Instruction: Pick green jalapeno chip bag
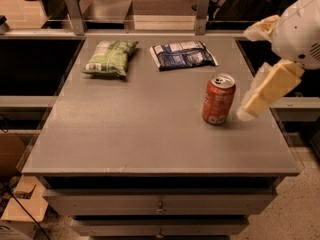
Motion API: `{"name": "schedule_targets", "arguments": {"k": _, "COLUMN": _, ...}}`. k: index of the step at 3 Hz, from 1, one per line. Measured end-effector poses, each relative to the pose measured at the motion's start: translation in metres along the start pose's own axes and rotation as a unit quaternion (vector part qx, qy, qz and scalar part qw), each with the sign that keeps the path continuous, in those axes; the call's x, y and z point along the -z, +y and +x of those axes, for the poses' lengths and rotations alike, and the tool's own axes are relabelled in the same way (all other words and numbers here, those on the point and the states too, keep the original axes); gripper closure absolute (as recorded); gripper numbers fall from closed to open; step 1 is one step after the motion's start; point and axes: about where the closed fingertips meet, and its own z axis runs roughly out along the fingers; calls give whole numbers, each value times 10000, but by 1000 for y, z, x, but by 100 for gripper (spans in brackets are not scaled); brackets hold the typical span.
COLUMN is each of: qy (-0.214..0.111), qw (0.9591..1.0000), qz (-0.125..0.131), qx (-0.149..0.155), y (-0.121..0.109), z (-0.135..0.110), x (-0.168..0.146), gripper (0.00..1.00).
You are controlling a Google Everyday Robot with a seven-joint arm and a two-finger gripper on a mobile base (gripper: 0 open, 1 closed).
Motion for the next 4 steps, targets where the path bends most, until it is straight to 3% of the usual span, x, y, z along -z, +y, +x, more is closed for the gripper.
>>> {"name": "schedule_targets", "arguments": {"k": 1, "qy": -361, "qw": 9993, "qz": -56, "qx": -27, "y": 5, "z": -20, "x": 3, "gripper": 0}}
{"name": "schedule_targets", "arguments": {"k": 2, "qy": -349, "qw": 9994, "qz": -56, "qx": -29, "y": 5, "z": -21, "x": 3, "gripper": 0}}
{"name": "schedule_targets", "arguments": {"k": 3, "qy": -558, "qw": 9984, "qz": -42, "qx": -51, "y": -1, "z": -49, "x": -13, "gripper": 0}}
{"name": "schedule_targets", "arguments": {"k": 4, "qy": -717, "qw": 9974, "qz": -49, "qx": 68, "y": -19, "z": -92, "x": -42, "gripper": 0}}
